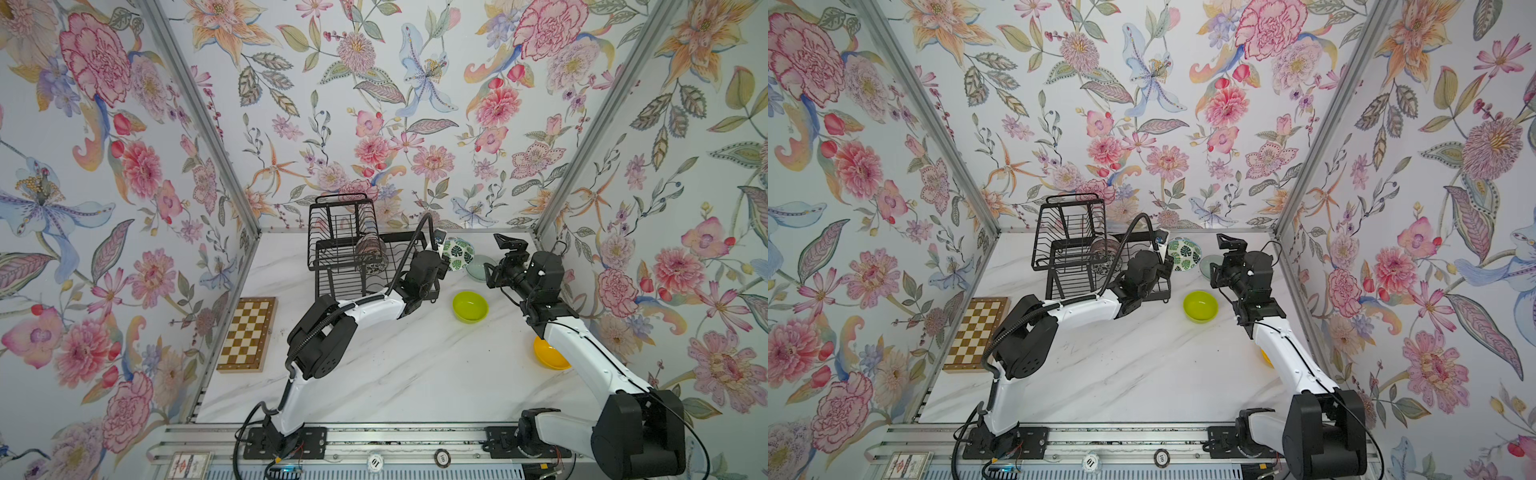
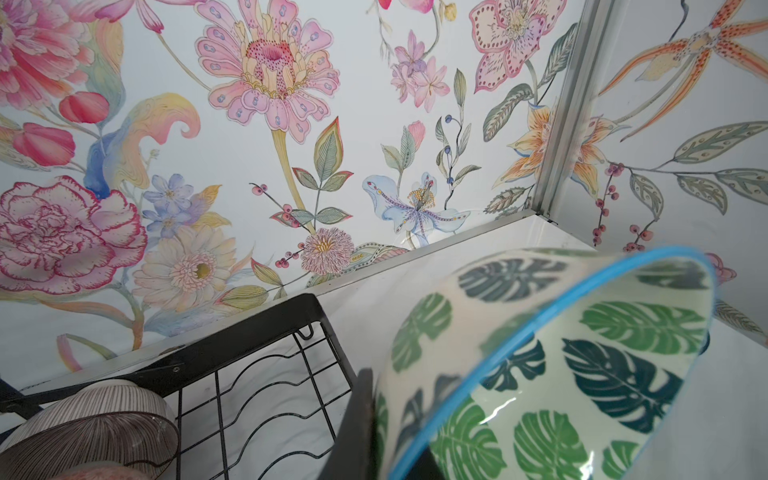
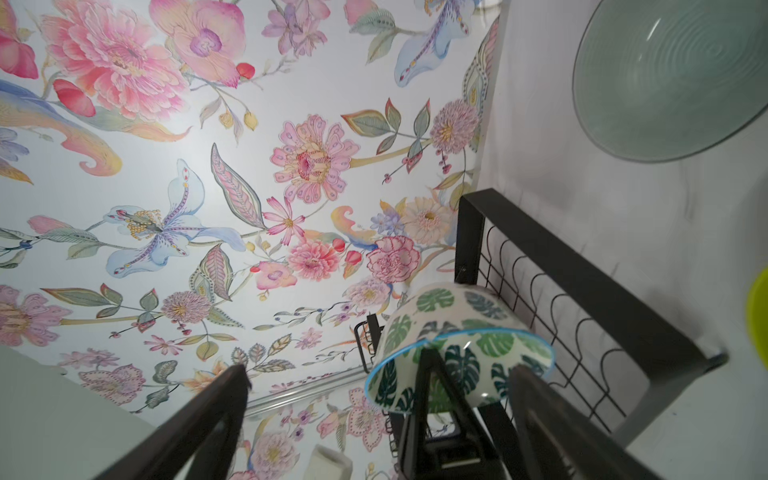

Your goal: Load the bowls into the dish rack

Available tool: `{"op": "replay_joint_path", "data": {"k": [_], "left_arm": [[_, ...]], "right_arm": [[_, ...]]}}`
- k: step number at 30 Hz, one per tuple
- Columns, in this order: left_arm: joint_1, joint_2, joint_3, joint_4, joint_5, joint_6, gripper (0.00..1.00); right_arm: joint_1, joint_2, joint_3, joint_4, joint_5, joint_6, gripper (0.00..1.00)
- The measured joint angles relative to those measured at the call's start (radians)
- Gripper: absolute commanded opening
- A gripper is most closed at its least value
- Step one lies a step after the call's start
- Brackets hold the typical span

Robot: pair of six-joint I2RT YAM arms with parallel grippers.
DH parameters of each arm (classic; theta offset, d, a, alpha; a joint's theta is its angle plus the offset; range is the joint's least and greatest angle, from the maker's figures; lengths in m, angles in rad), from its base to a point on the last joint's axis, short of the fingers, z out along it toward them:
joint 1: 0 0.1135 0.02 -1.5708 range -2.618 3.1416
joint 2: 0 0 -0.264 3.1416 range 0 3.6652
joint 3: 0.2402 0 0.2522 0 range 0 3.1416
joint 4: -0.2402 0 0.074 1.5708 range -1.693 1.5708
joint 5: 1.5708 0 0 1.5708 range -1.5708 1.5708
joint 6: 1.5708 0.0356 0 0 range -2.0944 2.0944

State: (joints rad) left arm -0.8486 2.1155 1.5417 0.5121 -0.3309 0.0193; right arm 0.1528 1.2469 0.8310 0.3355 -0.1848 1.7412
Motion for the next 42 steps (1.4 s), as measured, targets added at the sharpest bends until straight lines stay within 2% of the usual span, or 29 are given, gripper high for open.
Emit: {"op": "replay_joint_path", "data": {"k": [5,10,13,17,24,32,36,40,42], "left_arm": [[-0.019,0.008,-0.001,0.082,-0.039,0.056,0.0],[-0.03,0.008,-0.023,0.187,-0.071,0.098,0.0],[-0.032,0.008,-0.051,0.228,-0.082,0.116,0.0],[-0.034,0.008,-0.079,0.258,-0.1,0.135,0.0],[-0.035,0.008,-0.093,0.305,-0.125,0.164,0.0],[-0.048,0.008,-0.098,0.354,-0.16,0.195,0.0],[-0.056,0.008,-0.101,0.375,-0.189,0.201,0.0],[-0.048,0.008,-0.116,0.39,-0.204,0.201,0.0],[-0.049,0.008,-0.118,0.391,-0.204,0.196,0.11]], "right_arm": [[0.083,0.045,-0.038,0.14,0.064,0.166,0.89],[0.114,0.127,-0.046,0.253,0.114,0.285,0.68],[0.123,0.166,-0.048,0.316,0.134,0.319,0.61],[0.128,0.19,-0.047,0.359,0.152,0.336,0.55],[0.129,0.206,-0.041,0.412,0.179,0.352,0.35],[0.156,0.244,0.0,0.435,0.195,0.356,0.22],[0.171,0.245,0.007,0.456,0.198,0.359,0.09],[0.191,0.244,0.007,0.47,0.193,0.359,0.0],[0.191,0.244,0.005,0.47,0.193,0.359,0.0]]}}
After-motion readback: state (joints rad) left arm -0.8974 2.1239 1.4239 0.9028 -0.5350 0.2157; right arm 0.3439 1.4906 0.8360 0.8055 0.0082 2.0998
